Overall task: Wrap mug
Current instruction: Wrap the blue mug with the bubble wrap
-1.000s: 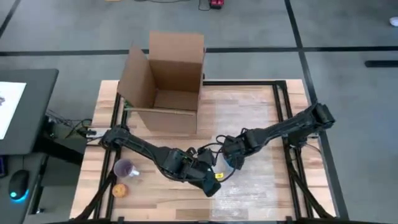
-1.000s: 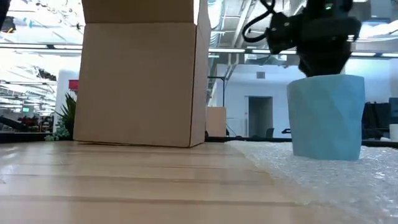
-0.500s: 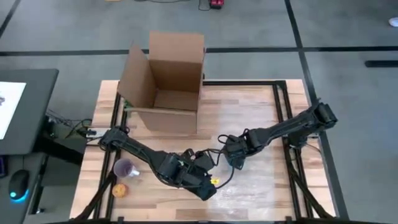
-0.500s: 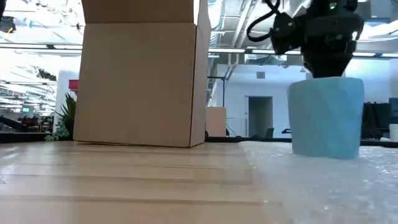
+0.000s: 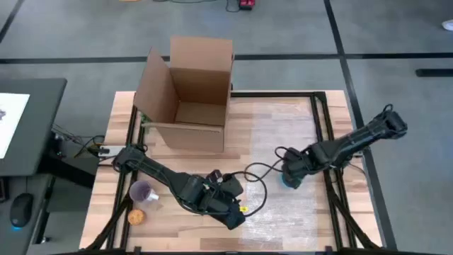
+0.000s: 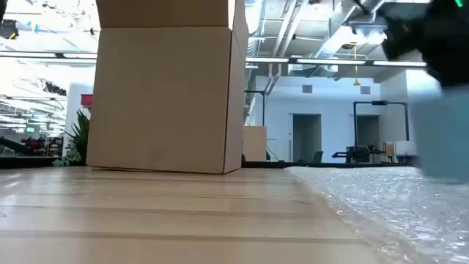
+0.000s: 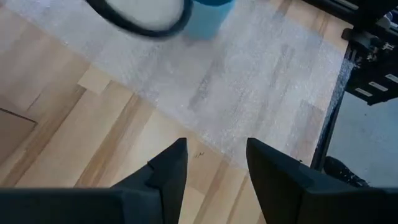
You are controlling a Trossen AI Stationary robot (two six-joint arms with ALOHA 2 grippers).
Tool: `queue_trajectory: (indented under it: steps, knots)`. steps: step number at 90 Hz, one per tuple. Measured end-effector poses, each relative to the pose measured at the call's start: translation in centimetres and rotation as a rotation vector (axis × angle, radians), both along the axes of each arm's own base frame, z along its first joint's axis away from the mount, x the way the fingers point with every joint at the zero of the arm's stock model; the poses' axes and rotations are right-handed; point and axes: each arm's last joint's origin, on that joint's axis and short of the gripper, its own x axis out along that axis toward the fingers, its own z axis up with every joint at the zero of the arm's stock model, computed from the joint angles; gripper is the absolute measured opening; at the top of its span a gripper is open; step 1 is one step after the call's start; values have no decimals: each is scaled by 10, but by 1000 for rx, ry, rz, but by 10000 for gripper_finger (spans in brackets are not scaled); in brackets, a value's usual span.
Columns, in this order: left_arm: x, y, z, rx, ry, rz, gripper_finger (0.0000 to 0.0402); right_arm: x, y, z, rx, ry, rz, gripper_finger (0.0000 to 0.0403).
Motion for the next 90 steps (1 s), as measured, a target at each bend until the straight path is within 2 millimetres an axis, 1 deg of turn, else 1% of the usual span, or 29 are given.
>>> queue_trajectory:
  steps: [5,13,20,26,36,47,58,64,71,81,90]
  knots:
    - [0,1,0,-18,10,-7,146,4,-1,-6,18,-42,-46,2]
    - [0,1,0,-23,15,-7,146,13,-1,-12,37,-80,-50,2]
    - [-1,2,1,-35,12,9,146,28,-2,-15,44,-128,-31,2]
    - [-2,2,3,-48,2,24,146,41,-5,-17,34,-131,-8,2]
    - [-2,1,3,-53,0,27,146,60,-10,-14,1,-119,92,1]
    - [-2,1,3,-72,-7,51,146,76,-15,-2,-61,-98,252,1]
    - [-2,1,3,-81,-15,70,146,80,-20,21,-144,-47,394,0]
    - [-1,0,4,-86,-25,83,146,82,-21,34,-172,-50,413,0]
    - [-1,1,4,-92,-28,96,146,82,-20,42,-173,-61,414,2]
    - [-2,0,4,-88,-37,108,146,83,-20,44,-163,-84,402,3]
    - [-2,-1,4,-90,-41,117,146,84,-25,32,-158,-61,379,4]
